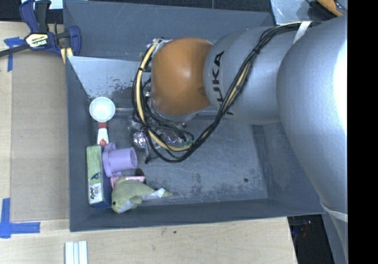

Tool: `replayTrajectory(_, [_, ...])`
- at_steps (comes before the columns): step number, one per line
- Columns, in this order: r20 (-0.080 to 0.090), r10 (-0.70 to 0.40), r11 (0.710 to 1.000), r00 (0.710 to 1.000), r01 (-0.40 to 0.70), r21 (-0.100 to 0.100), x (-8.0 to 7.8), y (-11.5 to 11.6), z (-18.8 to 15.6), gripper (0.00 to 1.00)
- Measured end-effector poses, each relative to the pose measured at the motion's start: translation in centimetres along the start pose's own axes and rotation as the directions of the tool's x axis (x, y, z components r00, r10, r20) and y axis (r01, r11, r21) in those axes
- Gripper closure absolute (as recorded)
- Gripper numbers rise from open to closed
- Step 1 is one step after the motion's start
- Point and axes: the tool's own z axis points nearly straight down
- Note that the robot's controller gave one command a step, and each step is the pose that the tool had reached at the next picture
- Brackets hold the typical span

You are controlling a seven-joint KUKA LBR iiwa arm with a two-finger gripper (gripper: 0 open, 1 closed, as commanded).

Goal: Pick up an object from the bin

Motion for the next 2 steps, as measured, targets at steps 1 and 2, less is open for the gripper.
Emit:
replayTrajectory(1, [0.001, 0.0, 1.0, 1.0, 0.0, 0.0, -0.1, 0.0, -1.3, 1.0])
replayTrajectory(2, [0.0, 0.002, 1.0, 1.0, -0.002, 0.0, -0.1, 0.0, -2.6, 1.0])
